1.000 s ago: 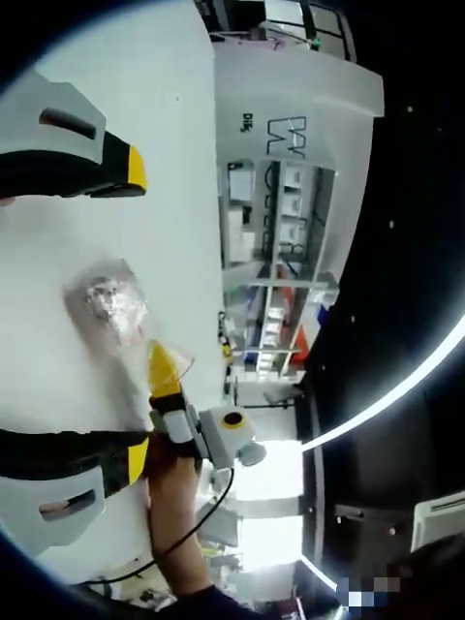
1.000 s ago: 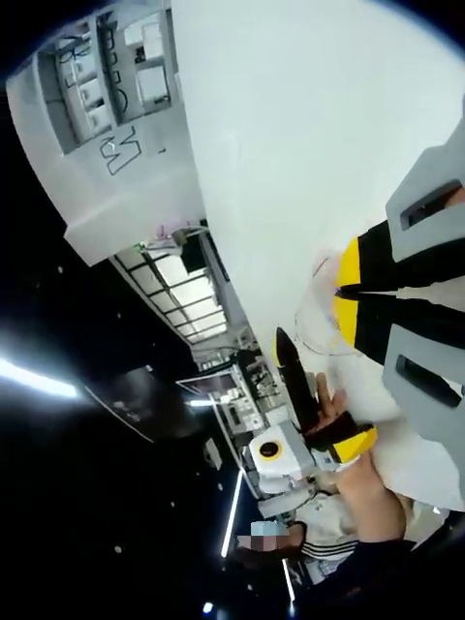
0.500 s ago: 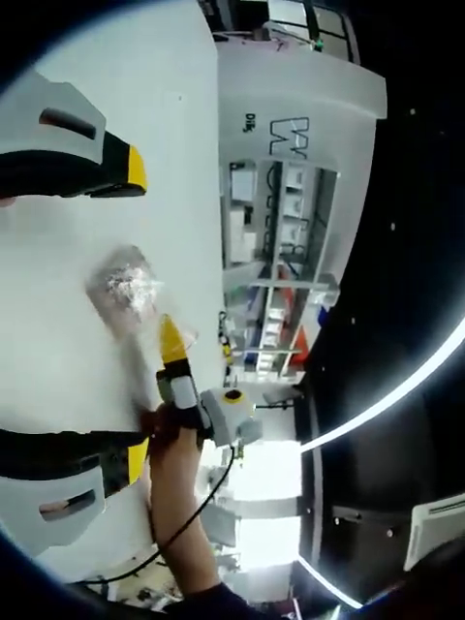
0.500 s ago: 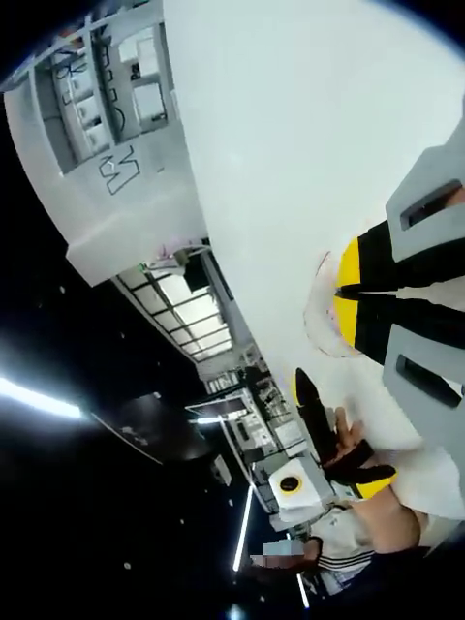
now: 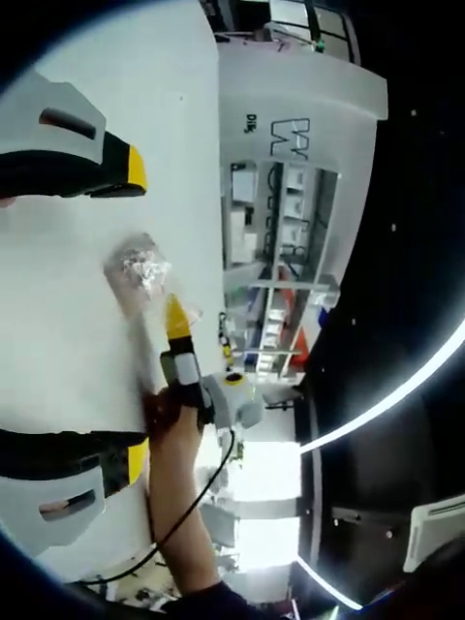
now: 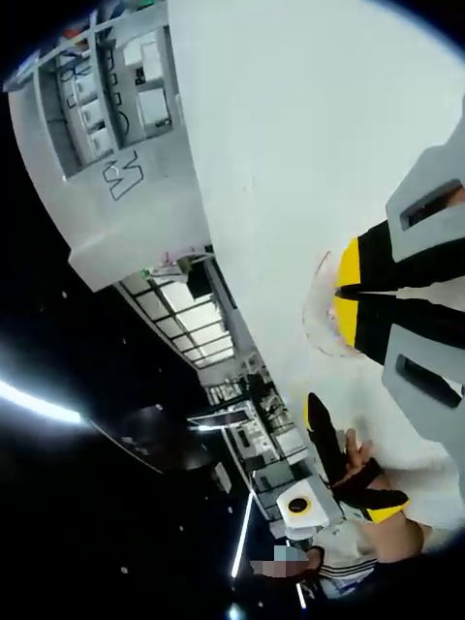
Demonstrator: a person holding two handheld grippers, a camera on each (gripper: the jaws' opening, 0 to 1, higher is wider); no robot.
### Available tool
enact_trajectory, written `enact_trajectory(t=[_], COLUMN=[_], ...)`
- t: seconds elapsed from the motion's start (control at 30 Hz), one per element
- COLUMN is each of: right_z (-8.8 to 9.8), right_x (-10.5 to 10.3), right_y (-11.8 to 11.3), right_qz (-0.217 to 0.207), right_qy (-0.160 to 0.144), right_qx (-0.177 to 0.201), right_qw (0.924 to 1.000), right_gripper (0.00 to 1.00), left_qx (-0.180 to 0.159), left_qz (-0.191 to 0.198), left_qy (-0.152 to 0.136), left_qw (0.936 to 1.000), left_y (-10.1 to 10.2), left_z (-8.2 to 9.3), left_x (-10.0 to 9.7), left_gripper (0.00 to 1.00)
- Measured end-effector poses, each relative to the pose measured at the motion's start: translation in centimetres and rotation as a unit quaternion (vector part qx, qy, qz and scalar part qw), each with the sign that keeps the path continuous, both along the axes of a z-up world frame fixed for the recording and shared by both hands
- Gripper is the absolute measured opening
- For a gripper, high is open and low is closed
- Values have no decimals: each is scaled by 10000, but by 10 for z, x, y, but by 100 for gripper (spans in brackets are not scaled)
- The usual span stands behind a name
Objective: Open the resealable bag by pulling the two sides of the seal apart until the entire bag opening is separated and visibly accessible.
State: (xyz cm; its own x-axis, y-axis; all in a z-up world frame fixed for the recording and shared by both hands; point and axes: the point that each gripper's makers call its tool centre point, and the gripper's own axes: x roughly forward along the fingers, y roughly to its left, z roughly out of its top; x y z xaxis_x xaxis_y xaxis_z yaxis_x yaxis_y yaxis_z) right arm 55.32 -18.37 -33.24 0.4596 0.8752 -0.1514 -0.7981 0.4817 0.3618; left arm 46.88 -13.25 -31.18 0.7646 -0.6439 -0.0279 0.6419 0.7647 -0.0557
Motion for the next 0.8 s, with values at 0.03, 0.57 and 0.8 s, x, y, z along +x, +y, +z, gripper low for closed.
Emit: enact_trajectory(t=[0.03, 0.57, 0.8], right_z=[0, -3, -4], right_x=[3, 36, 46], right_y=[0, 1, 0], right_qz=[-15, -182, -235], right_qy=[27, 1, 4], right_qx=[19, -34, -62], right_qw=[10000, 9998, 9997], right_gripper=[0, 0, 0], left_qx=[7, -58, -95], left_qz=[2, 17, 28], left_qy=[8, 4, 19], left_qw=[10000, 10000, 9999], left_y=[0, 1, 1], left_z=[0, 1, 1], left_x=[0, 1, 1], left_gripper=[99, 99, 99])
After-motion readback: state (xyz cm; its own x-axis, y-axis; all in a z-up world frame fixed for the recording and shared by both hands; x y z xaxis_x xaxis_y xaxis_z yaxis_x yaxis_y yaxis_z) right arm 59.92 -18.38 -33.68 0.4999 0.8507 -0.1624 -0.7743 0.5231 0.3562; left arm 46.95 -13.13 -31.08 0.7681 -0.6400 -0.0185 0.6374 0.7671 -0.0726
